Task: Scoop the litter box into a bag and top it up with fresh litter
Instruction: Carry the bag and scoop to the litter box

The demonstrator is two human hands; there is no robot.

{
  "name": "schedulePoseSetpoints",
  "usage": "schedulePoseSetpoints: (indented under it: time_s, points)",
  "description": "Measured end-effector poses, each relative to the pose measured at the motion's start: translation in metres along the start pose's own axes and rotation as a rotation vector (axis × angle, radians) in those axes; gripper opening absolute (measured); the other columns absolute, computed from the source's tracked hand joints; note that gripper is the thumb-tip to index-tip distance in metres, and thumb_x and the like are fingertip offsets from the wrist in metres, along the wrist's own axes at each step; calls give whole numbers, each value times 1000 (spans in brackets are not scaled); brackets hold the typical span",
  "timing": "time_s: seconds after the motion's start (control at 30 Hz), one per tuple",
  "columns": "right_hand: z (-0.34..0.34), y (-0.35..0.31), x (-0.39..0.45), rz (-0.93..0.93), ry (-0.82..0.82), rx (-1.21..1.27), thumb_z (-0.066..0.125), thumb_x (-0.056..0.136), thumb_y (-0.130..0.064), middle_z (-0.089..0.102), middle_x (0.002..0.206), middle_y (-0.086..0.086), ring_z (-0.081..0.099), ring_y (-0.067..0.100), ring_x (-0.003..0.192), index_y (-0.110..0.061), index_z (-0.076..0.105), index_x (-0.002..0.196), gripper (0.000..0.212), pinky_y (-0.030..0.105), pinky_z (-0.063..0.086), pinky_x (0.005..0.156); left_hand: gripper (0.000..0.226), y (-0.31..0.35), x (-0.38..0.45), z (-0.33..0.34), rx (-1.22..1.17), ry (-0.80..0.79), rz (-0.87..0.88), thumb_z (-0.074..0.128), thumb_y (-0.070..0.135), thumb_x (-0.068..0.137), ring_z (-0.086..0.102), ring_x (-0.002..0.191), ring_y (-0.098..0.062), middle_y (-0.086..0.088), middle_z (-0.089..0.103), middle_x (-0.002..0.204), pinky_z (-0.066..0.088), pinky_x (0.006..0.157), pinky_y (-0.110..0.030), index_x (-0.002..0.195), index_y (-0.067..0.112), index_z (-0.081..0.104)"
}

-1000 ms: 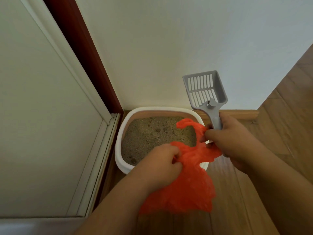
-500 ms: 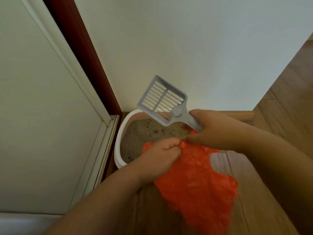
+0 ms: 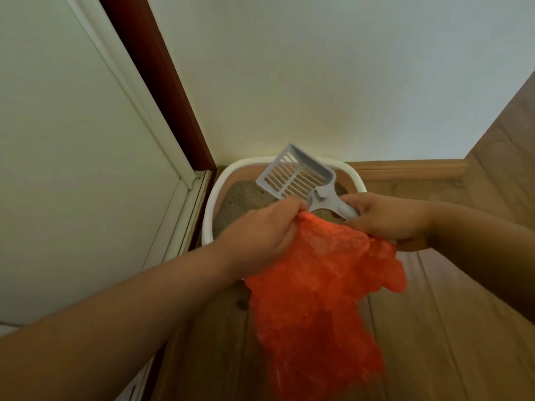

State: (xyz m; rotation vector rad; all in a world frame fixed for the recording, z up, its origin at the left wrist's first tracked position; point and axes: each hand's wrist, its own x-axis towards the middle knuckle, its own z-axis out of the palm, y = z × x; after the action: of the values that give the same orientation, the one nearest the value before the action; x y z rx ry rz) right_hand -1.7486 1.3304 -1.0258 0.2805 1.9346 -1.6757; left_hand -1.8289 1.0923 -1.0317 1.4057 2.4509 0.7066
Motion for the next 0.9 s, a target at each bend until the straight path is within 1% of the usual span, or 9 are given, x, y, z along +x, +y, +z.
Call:
schedulePoseSetpoints:
  time_s: [0.13, 0.23, 0.3, 0.37, 0.4, 0.5, 0.63, 0.77, 0.9]
  points:
    - [-8, 27, -2, 35, 7, -111, 73, 90, -15, 72, 110, 20, 72, 36, 99, -12, 64, 119, 31, 53, 59, 88, 21, -16, -16, -4, 151, -344, 168, 49, 32, 104, 57, 64, 3, 19, 55, 79, 44, 59, -13, 125, 31, 50]
    - [-15, 39, -12, 89, -21, -259, 79, 85, -13, 73, 105, 15, 73, 32, 94, -12, 62, 118, 37, 54, 60, 86, 21, -24, -31, -3, 163, -571, 160, 49, 45, 104, 56, 68, 1, 18, 56, 79, 42, 66, -19, 117, 31, 57]
    - [-16, 43, -17, 139, -96, -312, 78, 85, -10, 74, 110, 12, 73, 32, 101, -16, 59, 124, 43, 50, 60, 88, 32, -21, -36, -2, 14, -714, -23, 39, 52, 106, 58, 76, 2, 17, 60, 83, 44, 74, -20, 100, 31, 62]
    - [-15, 47, -16, 198, -139, -376, 79, 84, -10, 75, 113, 6, 74, 26, 102, -20, 58, 126, 48, 44, 61, 88, 44, -22, -36, 4, -45, -736, -207, 30, 58, 105, 58, 97, 5, 19, 64, 103, 44, 92, -22, 108, 34, 66]
    - [-14, 48, -15, 216, -142, -413, 81, 83, -11, 75, 113, 4, 74, 23, 101, -22, 58, 126, 50, 41, 62, 87, 49, -24, -33, 5, 41, -753, -225, 28, 58, 106, 58, 110, -3, 11, 65, 117, 43, 100, -28, 119, 30, 67]
    - [-14, 55, -12, 239, -119, -462, 84, 80, -15, 75, 113, 1, 74, 21, 98, -25, 59, 124, 51, 37, 63, 83, 39, -29, -27, 5, 311, -831, -258, 40, 49, 107, 61, 107, -12, 1, 68, 122, 45, 93, -28, 126, 26, 66]
    - [-14, 60, -14, 261, -121, -560, 89, 74, -24, 72, 109, -2, 74, 18, 94, -33, 59, 121, 57, 35, 64, 77, 47, -30, -29, 5, 235, -890, -318, 64, 56, 93, 65, 116, -12, 12, 69, 129, 53, 100, -32, 138, 42, 59]
    - [-20, 60, -17, 245, -36, -690, 87, 71, -27, 71, 106, 1, 73, 21, 92, -32, 58, 116, 53, 42, 64, 76, 93, -31, -30, 12, 454, -859, -399, 51, 81, 85, 40, 146, -28, -2, 33, 164, 40, 115, -45, 161, 43, 15]
    - [-29, 59, -22, 217, 69, -723, 86, 74, -43, 66, 111, -12, 70, 14, 96, -41, 52, 127, 63, 29, 62, 79, 115, -35, -35, 1, 530, -696, -443, 45, 90, 78, 25, 154, -29, -4, 6, 172, 31, 121, -50, 163, 32, -7]
